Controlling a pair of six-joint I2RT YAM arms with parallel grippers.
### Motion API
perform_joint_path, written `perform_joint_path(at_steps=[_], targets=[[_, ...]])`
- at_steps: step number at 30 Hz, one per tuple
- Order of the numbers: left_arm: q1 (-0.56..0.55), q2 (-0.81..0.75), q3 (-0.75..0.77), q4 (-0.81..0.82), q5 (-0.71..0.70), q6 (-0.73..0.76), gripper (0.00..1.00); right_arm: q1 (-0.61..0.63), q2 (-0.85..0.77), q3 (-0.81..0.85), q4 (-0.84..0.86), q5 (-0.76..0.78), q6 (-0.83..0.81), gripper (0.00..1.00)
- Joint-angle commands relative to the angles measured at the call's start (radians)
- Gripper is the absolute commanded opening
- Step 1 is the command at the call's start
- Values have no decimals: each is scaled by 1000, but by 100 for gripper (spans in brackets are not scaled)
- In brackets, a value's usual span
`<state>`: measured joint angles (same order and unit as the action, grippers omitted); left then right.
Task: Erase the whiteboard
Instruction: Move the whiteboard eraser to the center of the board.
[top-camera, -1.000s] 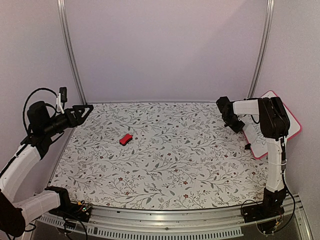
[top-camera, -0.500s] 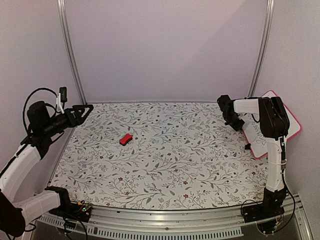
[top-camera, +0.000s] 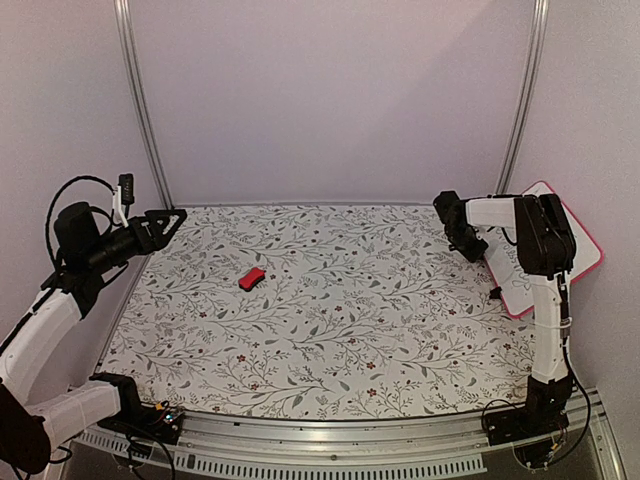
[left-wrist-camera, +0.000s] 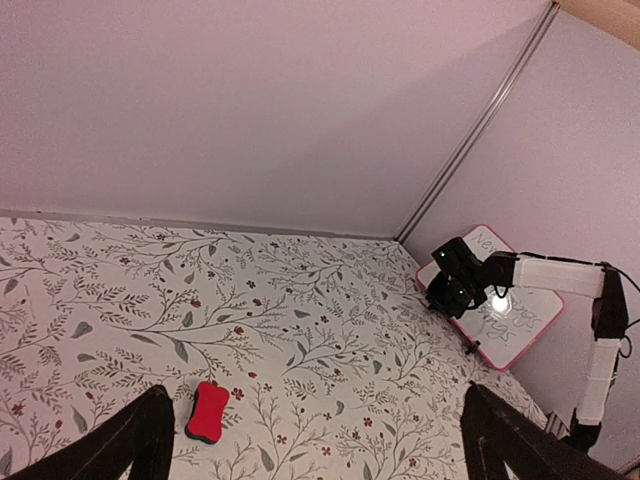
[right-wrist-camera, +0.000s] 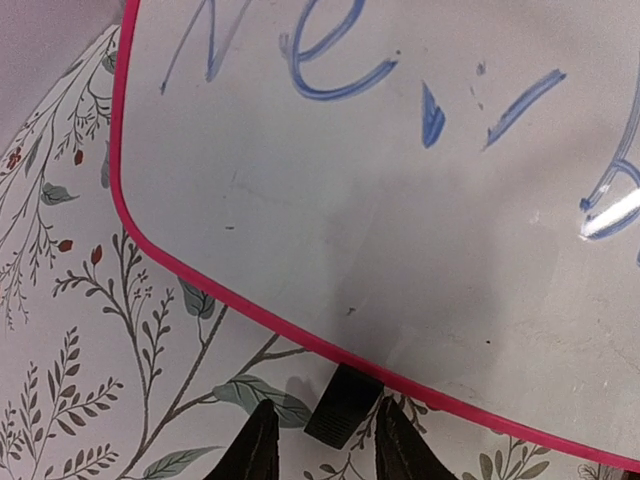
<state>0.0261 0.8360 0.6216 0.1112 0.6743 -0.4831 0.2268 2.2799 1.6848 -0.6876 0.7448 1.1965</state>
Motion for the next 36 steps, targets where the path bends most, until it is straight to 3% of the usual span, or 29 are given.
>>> perform_joint_path(at_steps=[1,26,36], targets=[[-7,-6,-10,16,13,-1,100,-4,24,25,-32,-9,29,31],[-7,-12,-11,16,10,0,100,-20,32,29,-73,-41,94,20],[-8,-11,-12,16,10,-1,100,-26,34,29,-74,-51,95,5]])
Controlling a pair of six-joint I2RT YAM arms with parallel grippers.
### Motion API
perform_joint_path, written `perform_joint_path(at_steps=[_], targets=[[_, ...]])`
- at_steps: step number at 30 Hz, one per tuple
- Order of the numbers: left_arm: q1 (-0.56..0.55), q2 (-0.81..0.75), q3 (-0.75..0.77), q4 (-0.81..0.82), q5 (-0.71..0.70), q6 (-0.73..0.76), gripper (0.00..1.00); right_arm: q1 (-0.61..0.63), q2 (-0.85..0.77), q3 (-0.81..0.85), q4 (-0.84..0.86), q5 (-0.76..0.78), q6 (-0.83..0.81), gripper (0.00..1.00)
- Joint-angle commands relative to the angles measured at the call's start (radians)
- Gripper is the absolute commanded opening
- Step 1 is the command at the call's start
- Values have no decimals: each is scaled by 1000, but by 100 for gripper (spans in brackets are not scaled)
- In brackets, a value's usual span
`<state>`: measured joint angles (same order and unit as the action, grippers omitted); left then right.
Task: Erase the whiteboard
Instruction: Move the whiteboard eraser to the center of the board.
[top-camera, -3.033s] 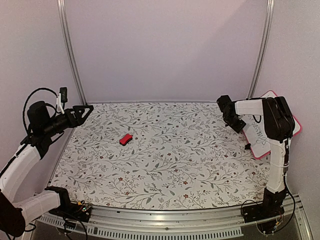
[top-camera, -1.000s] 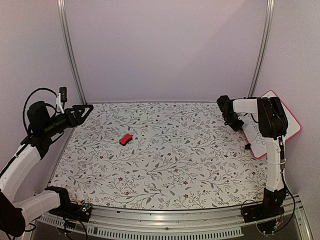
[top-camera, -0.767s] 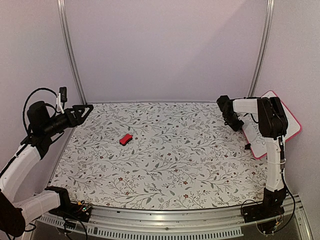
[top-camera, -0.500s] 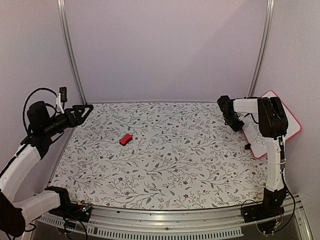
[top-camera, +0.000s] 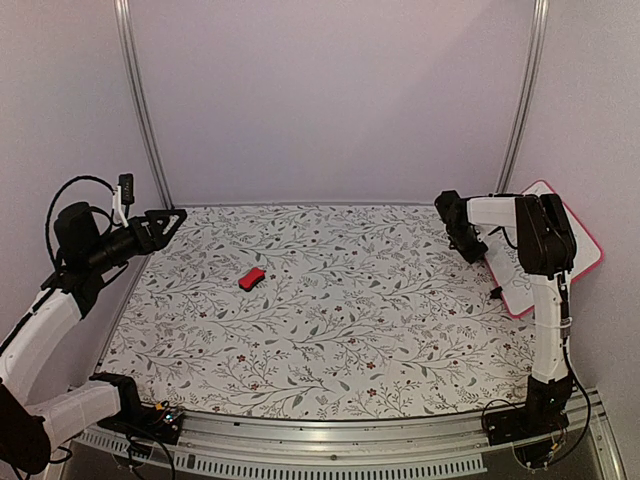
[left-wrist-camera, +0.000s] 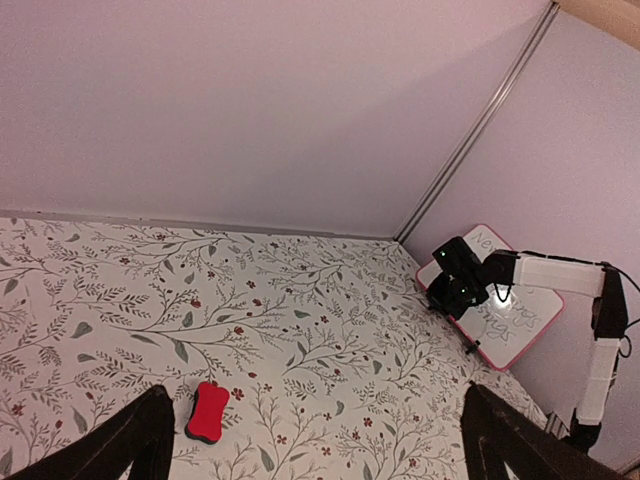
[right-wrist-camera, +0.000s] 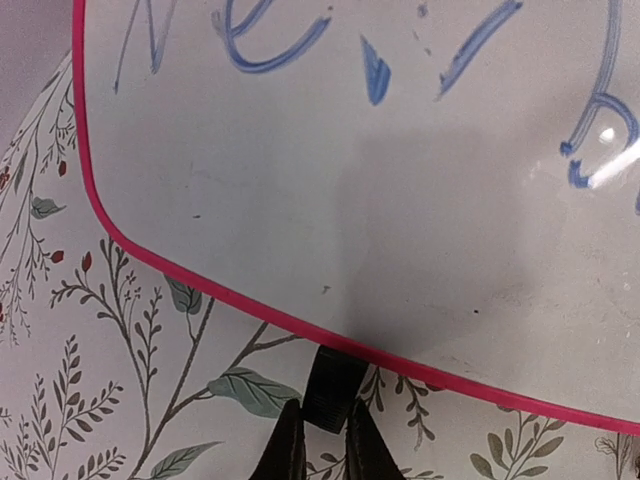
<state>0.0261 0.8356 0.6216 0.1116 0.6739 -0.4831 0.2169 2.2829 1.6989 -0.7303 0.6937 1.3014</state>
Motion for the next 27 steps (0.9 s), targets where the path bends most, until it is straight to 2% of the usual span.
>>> perform_joint_path(at_steps=[1,12,17,27], targets=[[-7,-11,-12,16,9,-2,100,-16,30,13,-28,-2,-10,4],[-6,-10,-13,19,12,-5,100,-4,-2,-61,39,-47,-42,0],[-7,-11,-15,19,11,-5,100,-3,-10,-61,40,-27,-43,26],[-7,-11,-15,21,11,-5,100,-5,-7,-36,38,-5,-56,40]])
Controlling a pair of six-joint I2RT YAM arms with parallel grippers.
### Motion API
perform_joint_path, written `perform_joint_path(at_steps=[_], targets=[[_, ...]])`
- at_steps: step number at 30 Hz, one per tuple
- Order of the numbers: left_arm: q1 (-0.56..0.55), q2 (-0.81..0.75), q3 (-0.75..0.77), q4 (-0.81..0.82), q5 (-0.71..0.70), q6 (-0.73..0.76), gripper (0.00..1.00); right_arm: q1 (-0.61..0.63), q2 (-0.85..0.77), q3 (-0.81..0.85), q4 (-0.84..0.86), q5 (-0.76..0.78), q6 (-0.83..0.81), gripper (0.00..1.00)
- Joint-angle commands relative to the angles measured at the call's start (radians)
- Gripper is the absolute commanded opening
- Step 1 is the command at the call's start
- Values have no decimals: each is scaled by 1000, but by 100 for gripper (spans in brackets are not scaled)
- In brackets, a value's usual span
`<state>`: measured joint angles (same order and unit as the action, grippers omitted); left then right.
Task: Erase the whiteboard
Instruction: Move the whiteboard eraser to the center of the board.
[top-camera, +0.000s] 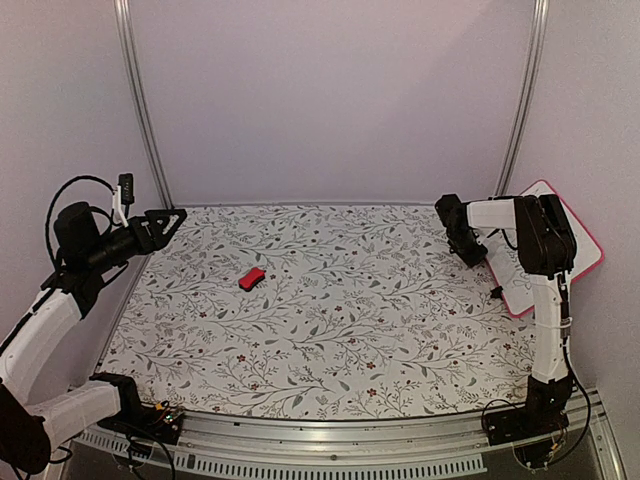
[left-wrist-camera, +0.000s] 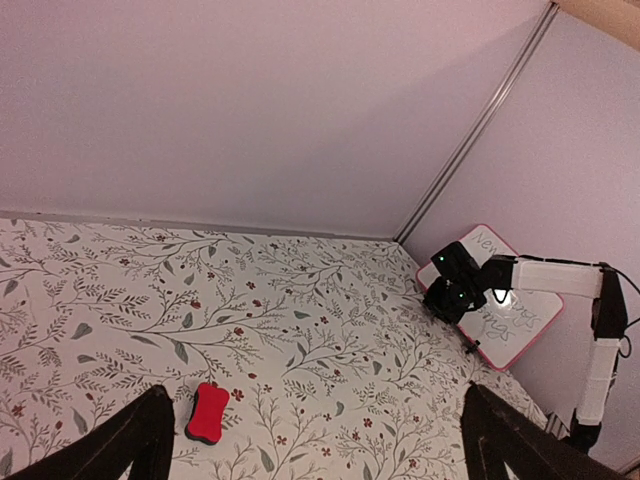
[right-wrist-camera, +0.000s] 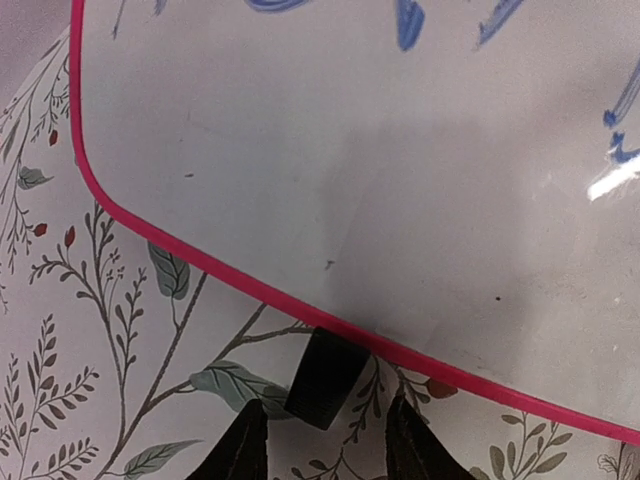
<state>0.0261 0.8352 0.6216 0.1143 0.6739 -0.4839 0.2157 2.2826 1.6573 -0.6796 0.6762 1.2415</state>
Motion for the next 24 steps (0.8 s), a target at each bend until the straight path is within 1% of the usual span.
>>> perform_joint_path(at_steps=[1,5,10,21,24], targets=[[-7,-10,-15,19,13,-5,100,-3,-6,10,-13,13,4,41],[-7,-10,-15,19,15,-5,100,-5,-2,34,-22,34,6,43],[-7,-10,-15,21,14,-4,100,-13,26,83,-75,60,28,42],[-6,-1,-16,24,20,-7,100,-28,69,133,-122,66,43,39],[-4,1,-15,24,21,-6,100,-31,68,134,-131,68,55,36]])
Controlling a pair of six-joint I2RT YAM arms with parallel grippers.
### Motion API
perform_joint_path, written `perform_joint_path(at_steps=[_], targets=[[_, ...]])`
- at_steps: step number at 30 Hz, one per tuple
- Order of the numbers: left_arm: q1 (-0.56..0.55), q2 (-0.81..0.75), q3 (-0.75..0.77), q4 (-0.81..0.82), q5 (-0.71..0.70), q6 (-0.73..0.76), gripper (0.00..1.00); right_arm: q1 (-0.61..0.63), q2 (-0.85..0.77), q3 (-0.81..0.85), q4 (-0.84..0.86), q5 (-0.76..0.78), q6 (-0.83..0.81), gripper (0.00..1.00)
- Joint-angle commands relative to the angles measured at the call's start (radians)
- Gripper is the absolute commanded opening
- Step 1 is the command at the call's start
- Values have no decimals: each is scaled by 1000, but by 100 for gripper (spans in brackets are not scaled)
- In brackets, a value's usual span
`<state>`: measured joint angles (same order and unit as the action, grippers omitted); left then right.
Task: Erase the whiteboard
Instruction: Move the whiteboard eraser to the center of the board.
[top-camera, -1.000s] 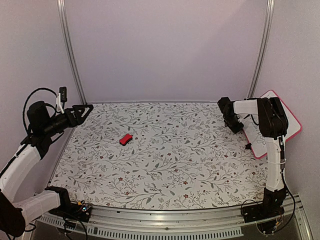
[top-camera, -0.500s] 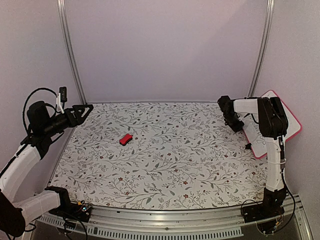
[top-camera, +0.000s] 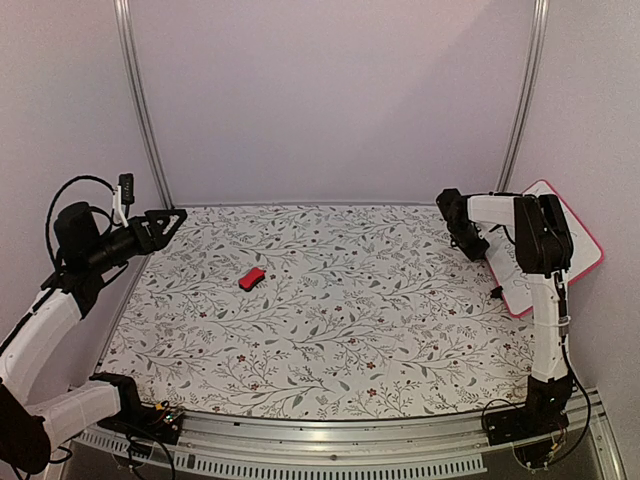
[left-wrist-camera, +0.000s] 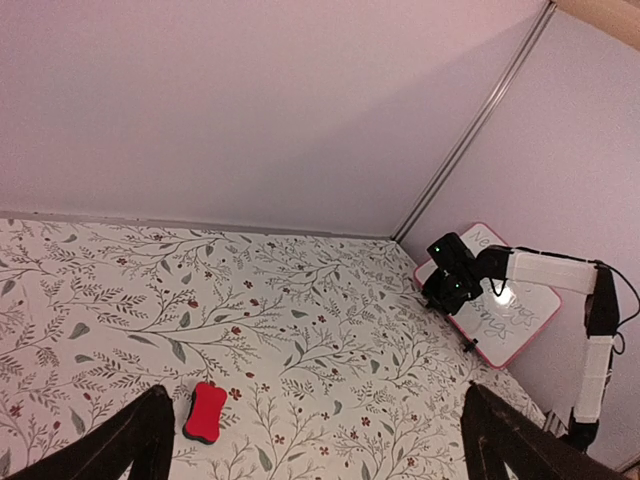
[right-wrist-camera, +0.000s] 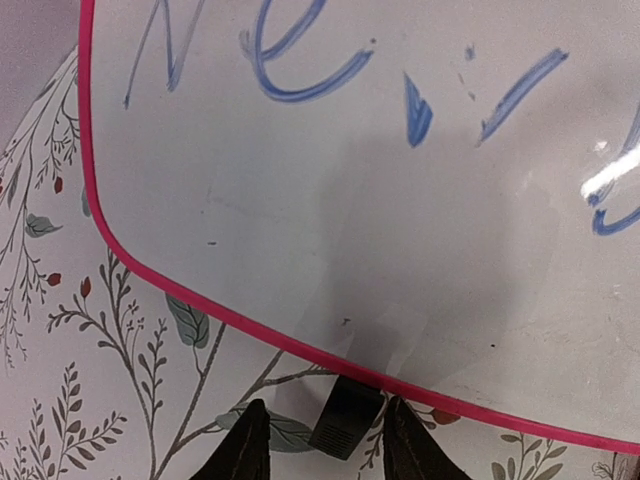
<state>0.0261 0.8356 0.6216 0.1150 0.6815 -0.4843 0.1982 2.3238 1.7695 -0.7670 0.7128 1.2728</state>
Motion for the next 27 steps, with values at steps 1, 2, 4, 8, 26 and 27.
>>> perform_joint_path(at_steps=[1,2,4,8,26,27], targets=[[-5,0,-14,23,14,-6,100,-13,28,22,-46,31,25,35],[-4,0,-16,24,15,-6,100,-15,27,22,-49,32,27,33],[-4,2,-16,25,15,-7,100,-15,26,22,-54,33,35,30],[-5,6,-16,24,16,-8,100,-14,28,25,-62,32,43,26],[0,-1,-17,29,21,-12,100,-2,32,25,-93,13,76,3],[2,-1,-16,29,22,-14,100,3,30,21,-92,12,76,3]])
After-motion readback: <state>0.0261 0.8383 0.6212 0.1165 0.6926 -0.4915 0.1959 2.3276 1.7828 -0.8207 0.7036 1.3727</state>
